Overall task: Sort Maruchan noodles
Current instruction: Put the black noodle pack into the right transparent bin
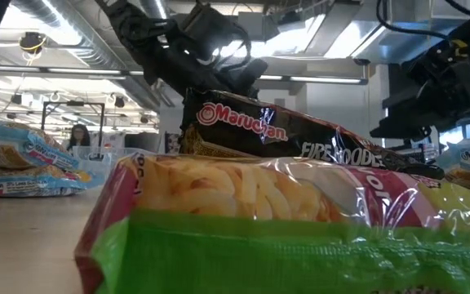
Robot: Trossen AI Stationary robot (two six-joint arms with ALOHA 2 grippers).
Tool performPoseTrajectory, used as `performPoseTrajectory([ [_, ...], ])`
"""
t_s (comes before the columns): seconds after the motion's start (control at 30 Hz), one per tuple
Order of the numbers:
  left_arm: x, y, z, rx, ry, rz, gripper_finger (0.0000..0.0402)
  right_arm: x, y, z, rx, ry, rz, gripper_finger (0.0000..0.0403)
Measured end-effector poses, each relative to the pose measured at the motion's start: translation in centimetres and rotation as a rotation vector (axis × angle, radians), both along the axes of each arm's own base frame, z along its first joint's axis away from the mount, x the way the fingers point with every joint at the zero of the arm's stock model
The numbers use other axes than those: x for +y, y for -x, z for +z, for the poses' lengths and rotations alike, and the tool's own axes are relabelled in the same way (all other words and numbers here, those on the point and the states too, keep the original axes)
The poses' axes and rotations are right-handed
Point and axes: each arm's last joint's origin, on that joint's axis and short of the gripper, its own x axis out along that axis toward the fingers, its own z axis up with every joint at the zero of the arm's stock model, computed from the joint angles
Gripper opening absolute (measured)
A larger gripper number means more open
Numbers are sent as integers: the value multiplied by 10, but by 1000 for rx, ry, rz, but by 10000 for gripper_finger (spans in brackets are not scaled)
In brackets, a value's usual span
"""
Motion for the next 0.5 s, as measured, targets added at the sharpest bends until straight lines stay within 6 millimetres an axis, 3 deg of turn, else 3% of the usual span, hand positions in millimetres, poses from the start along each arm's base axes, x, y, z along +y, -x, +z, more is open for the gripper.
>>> performPoseTrajectory([
  [0.5,-8,-1,-7,35,33,-85,156,0,-1,4,-43,-5,-1,227],
])
